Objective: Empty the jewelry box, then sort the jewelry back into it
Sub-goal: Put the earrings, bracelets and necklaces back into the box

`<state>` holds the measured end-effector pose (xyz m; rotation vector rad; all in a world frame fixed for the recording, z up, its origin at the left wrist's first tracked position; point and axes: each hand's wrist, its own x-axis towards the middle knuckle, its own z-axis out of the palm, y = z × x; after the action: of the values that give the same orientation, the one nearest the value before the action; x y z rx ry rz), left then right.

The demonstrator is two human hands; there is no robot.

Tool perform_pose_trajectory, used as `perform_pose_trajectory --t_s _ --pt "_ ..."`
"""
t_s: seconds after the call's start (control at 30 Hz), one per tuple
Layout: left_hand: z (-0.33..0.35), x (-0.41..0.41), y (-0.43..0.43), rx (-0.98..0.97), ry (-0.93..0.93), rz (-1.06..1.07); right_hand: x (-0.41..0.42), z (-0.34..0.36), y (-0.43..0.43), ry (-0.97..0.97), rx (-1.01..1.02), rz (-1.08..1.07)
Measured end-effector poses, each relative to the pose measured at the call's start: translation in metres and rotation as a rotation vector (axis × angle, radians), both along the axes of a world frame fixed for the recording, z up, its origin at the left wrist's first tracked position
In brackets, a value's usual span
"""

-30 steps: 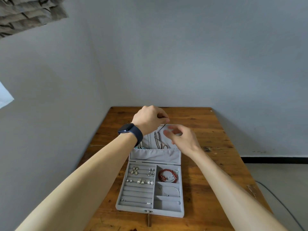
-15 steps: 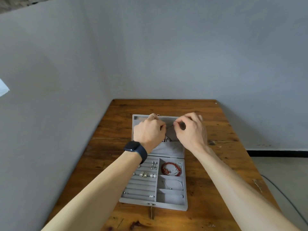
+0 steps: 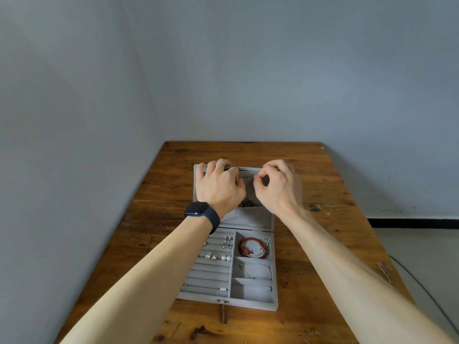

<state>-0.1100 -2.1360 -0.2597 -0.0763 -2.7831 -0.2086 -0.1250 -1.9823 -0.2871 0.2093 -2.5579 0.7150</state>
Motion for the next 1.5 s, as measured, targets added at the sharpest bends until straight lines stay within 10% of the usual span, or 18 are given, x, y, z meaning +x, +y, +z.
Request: perform_pose_trajectory --t_s 0.7,1.5 --pt "-0.066 0.037 0.007 -0.037 0.275 -0.009 0.031 -0.022 0.011 0.218 0.116 -0.015" --pt "-0.065 0.054 -0.015 -0.074 0.267 -0.098 0.034 -0.026 0.0 0.041 0.33 0.076"
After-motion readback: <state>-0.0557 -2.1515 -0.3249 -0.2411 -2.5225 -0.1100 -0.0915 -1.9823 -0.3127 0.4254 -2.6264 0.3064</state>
